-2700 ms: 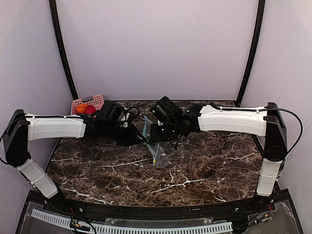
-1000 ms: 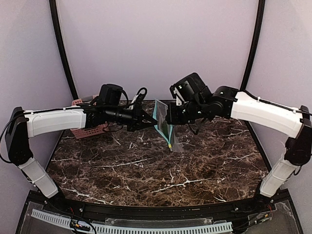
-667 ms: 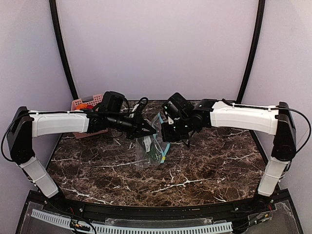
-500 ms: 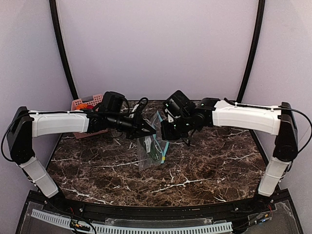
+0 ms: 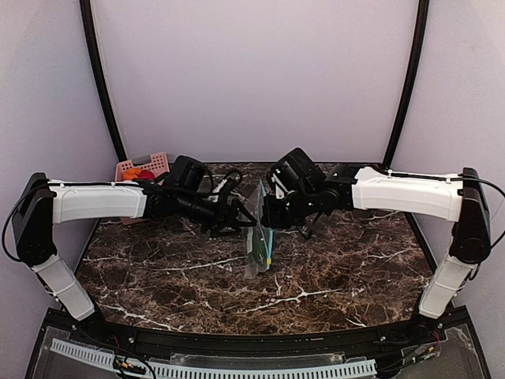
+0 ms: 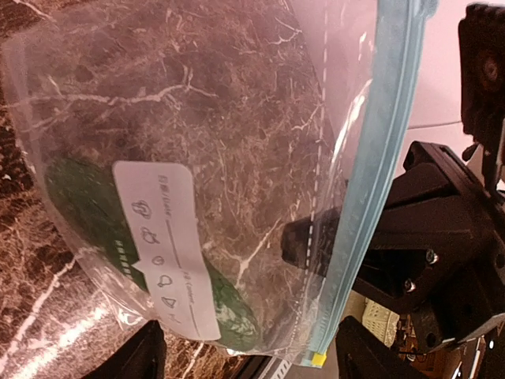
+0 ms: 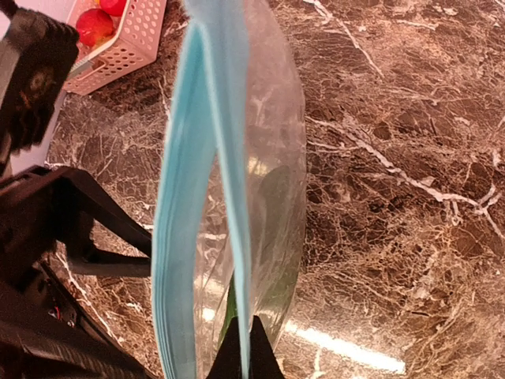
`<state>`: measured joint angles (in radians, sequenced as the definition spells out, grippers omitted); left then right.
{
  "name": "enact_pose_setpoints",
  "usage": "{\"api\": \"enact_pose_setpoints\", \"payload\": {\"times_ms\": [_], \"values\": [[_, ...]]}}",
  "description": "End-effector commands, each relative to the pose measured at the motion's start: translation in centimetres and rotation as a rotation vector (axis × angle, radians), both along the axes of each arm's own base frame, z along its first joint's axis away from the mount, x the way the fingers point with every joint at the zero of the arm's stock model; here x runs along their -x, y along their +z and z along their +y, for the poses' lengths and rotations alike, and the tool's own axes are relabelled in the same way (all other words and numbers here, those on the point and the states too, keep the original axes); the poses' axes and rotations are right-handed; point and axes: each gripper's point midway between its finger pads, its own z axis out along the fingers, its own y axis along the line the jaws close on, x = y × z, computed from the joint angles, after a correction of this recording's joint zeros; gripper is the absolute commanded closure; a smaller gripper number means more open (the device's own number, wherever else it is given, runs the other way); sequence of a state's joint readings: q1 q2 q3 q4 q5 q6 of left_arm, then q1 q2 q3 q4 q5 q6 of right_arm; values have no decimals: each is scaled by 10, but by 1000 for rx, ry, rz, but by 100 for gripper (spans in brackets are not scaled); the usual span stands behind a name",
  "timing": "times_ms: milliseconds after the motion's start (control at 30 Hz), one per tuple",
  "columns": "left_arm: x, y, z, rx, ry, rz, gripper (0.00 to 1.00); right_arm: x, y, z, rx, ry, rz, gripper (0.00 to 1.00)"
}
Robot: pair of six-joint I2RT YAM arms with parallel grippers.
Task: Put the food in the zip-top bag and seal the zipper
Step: Adjust the zipper food storage bag at the center of the board.
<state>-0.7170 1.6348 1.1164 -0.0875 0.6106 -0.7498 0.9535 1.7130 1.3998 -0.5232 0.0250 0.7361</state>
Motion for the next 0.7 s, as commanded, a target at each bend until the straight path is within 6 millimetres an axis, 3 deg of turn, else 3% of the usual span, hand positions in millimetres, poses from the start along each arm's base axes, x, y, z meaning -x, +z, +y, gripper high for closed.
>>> {"api": "enact_pose_setpoints", "payload": {"times_ms": [0,167,333,667], "values": [[26,11,-12,5,-72,-16,23,-8,39,12,-122,-13,-64,100],[32,8,-15,-10,-64,-13,20,-11,56,13,-151,-21,-94,100],[29,7,-22,-14,-50,-21,20,-11,54,13,-149,-27,-93,100],[20,4,-32,-5,-19,-16,36,-12,46,12,-124,-47,-90,100]]}}
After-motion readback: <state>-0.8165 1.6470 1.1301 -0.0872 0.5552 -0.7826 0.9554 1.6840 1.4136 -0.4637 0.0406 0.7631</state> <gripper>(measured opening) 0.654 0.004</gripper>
